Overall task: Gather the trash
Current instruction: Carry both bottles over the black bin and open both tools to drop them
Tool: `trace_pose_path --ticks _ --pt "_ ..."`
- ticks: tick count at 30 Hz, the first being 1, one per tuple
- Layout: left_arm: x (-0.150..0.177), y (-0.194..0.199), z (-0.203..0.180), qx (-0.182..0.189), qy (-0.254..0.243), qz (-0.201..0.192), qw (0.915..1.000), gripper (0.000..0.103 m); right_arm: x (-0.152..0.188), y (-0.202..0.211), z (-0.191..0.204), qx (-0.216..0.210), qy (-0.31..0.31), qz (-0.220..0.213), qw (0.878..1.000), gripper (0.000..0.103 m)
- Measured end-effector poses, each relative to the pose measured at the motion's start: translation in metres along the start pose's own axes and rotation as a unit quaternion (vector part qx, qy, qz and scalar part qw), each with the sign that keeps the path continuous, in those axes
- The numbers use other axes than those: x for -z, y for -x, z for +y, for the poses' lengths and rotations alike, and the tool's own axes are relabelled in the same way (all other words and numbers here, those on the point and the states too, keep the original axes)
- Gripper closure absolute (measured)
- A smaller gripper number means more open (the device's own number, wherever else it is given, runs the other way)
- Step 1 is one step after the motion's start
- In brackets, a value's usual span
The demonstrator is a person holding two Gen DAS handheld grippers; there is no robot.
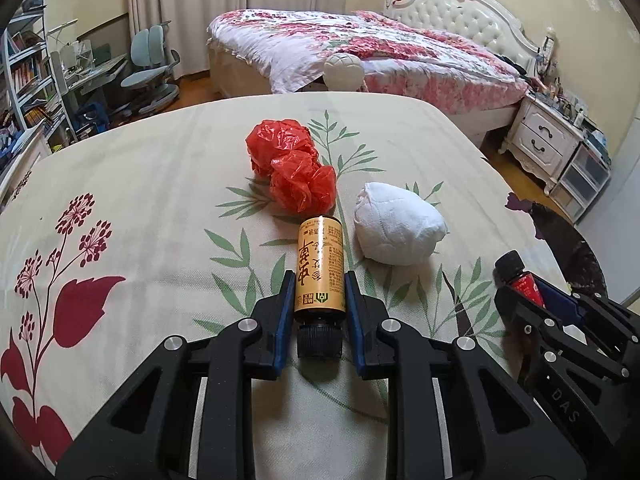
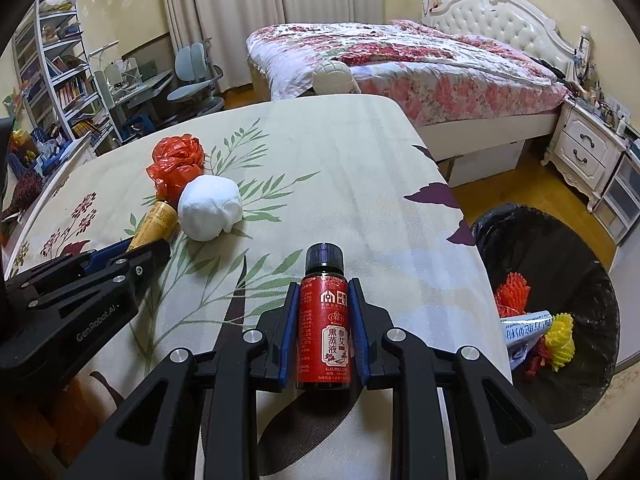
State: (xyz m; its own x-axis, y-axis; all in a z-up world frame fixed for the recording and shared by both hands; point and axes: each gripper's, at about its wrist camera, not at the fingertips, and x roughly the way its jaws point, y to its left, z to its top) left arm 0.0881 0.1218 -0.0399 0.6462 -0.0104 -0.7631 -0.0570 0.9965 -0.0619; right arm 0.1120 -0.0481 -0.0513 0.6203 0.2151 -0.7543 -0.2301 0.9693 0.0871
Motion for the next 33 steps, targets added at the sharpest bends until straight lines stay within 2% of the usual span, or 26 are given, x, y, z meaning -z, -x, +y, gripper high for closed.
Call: trace_pose_path --ticks 20,33 --pt "0.032 0.039 -0.007 0.02 0.005 -0.013 0.9997 0.08 0.021 0.034 -0.004 0.002 -0.006 -0.016 1.0 0.078" --pt "0.026 0.055 -0.061 0.061 -0.032 -0.036 0.997 0.08 0.02 0.068 -0.065 0.045 -0.056 -0.05 0.996 0.078"
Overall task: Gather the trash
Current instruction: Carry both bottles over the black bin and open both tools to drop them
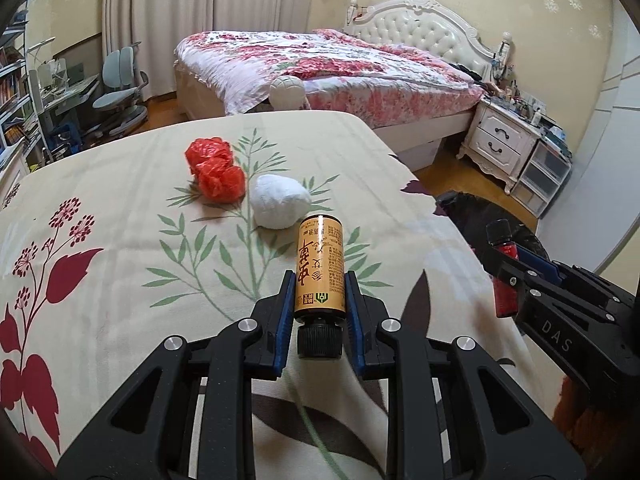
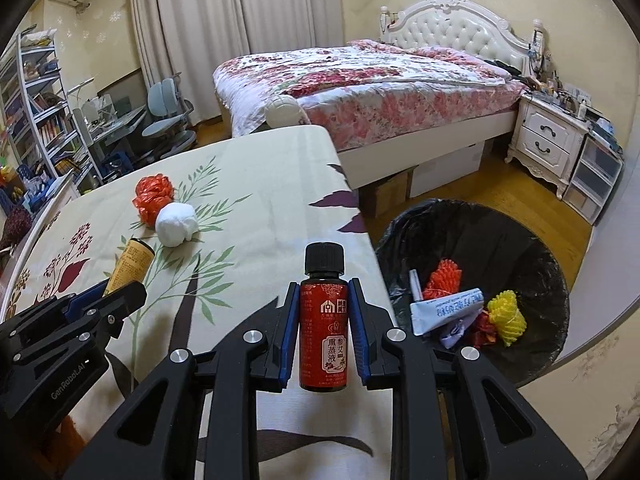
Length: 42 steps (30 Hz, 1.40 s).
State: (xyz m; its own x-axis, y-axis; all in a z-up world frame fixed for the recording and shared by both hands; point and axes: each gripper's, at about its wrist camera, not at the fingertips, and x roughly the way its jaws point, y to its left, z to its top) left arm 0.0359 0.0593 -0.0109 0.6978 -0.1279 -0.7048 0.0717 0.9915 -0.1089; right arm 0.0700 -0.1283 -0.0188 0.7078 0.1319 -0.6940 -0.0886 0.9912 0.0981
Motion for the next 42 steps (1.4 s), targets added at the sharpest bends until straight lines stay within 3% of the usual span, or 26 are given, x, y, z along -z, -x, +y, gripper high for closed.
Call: trace_pose_path --ticks 19,42 --pt "-0.029 -0.043 -0.111 0.048 -0.081 -0.005 0.9955 0.08 -0.015 0.0 -0.093 0.074 -0.062 -0.024 0.995 0.078" --pt "-0.045 -0.106 -0.174 0.039 -0.123 0.025 0.9914 0.08 -0.015 -0.034 -0.147 0.088 -0.101 -0.003 0.991 0.078"
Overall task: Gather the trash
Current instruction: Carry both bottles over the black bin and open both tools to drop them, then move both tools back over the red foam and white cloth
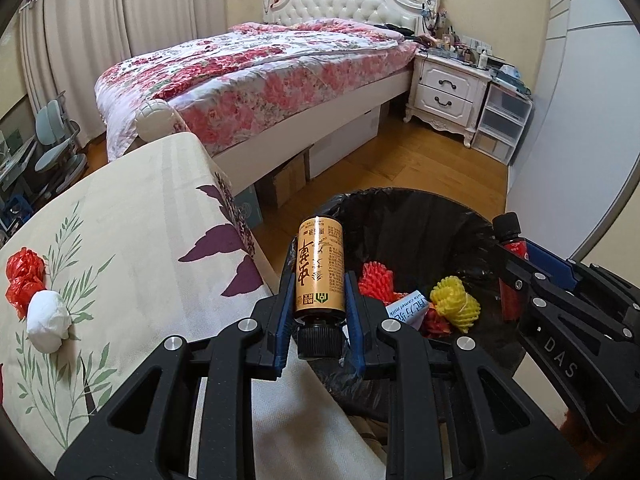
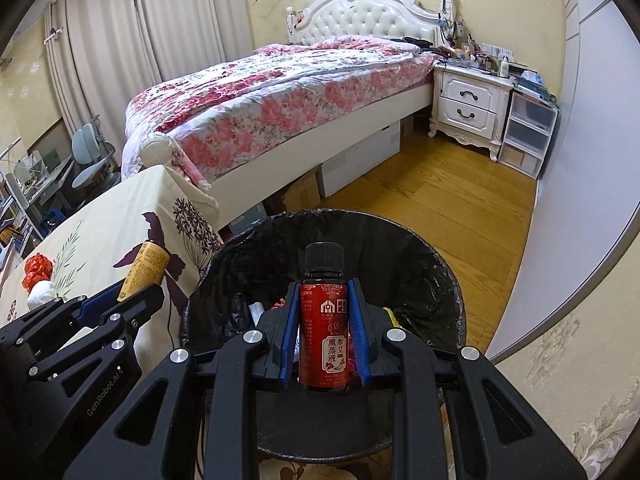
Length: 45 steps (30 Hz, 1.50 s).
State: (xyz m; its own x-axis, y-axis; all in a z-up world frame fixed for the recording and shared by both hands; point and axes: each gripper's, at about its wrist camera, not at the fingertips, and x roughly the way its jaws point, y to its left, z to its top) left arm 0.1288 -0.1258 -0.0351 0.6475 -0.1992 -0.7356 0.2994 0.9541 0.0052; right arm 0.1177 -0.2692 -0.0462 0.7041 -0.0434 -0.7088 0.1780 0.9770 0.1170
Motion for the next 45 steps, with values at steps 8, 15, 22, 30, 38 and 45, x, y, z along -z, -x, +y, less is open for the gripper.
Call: trace_pose_path --ticks 8,15,22,30,38,45 --pt "-0.002 -0.008 -0.005 -0.002 -0.006 0.007 1.0 0.08 0.0 -0.005 -0.005 0.005 -0.008 0.003 1.0 0.078" --pt "-0.002 -0.001 -0.004 -0.009 -0.007 -0.008 0.9999 0.052 0.002 -0.005 -0.008 0.013 -0.015 0.002 1.0 0.063" --pt "0.001 0.012 0.0 -0.028 -0.013 -0.022 0.9993 0.033 0.005 0.003 -0.007 0.023 -0.016 -0.003 1.0 0.047" --pt "0.01 0.027 0.025 -0.052 0.012 -0.024 0.9983 0.026 0.008 0.012 0.001 0.026 -0.013 -0.008 1.0 0.035" --pt "0.022 0.042 0.054 -0.067 0.034 -0.021 0.9969 0.024 0.011 0.017 0.02 0.017 -0.007 -0.009 1.0 0.027" --pt "0.034 0.054 0.082 -0.081 0.059 -0.017 0.9948 0.024 0.018 0.016 0.051 -0.006 0.016 0.001 1.0 0.027"
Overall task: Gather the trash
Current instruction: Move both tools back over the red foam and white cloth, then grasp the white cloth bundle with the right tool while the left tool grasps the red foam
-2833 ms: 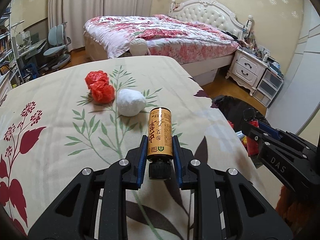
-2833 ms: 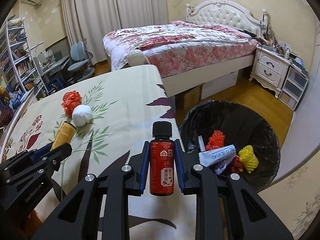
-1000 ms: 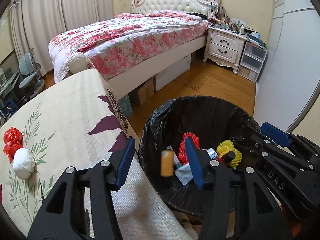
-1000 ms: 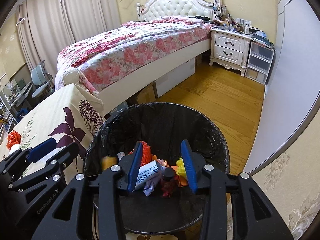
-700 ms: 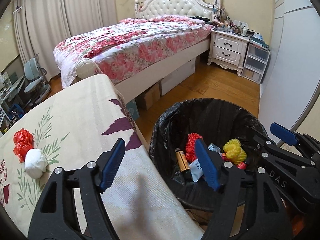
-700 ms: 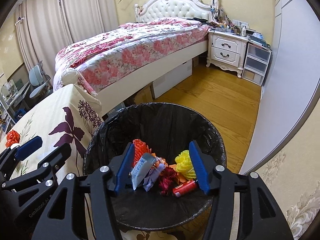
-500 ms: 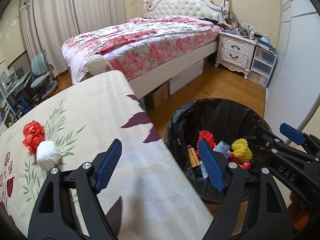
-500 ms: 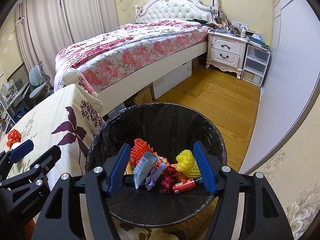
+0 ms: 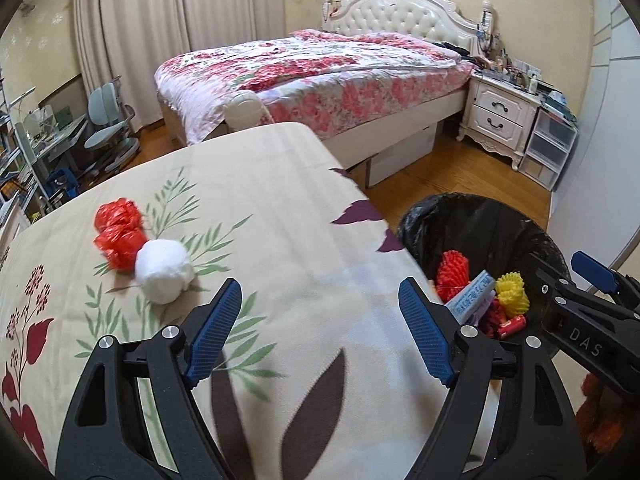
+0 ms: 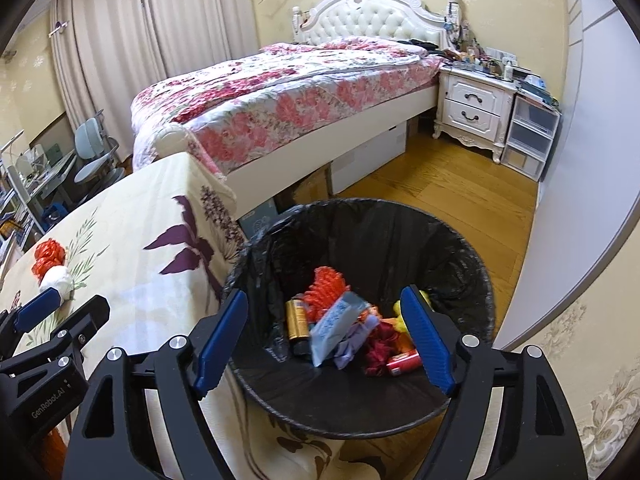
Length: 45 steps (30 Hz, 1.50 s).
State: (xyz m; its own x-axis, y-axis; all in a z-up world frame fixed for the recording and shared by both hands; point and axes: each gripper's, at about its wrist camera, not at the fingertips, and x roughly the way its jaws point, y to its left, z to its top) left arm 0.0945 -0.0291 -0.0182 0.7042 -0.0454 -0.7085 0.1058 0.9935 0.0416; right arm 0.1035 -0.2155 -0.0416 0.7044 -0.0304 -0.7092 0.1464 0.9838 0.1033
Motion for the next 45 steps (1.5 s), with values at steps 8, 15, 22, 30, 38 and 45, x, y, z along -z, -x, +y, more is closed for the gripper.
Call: trace_pose_path --ticks 8,15,22,30,38,45 --pt "0.018 0.01 0.051 -0.037 0.024 0.008 0.999 0.024 0.006 0.0 0.049 -0.037 0.041 0.011 0.998 0.026" --pt "0.034 0.022 0.11 -0.072 0.065 0.016 0.9951 0.024 0.011 0.0 0.1 -0.077 0.081 0.02 0.994 0.026" --pt "0.048 0.03 0.154 -0.1 0.095 0.026 0.9901 0.024 0.019 0.002 0.154 -0.108 0.129 0.025 0.985 0.026" --pt "0.061 0.037 0.193 -0.119 0.125 0.031 0.9844 0.024 0.025 0.002 0.204 -0.136 0.168 0.029 0.976 0.027" --pt "0.066 0.038 0.214 -0.125 0.143 0.035 0.9811 0.024 0.012 -0.011 0.238 -0.148 0.178 0.027 0.973 0.027" --pt "0.06 0.03 0.214 -0.119 0.142 0.038 0.982 0.024 0.011 -0.036 0.253 -0.147 0.193 0.056 0.968 0.06"
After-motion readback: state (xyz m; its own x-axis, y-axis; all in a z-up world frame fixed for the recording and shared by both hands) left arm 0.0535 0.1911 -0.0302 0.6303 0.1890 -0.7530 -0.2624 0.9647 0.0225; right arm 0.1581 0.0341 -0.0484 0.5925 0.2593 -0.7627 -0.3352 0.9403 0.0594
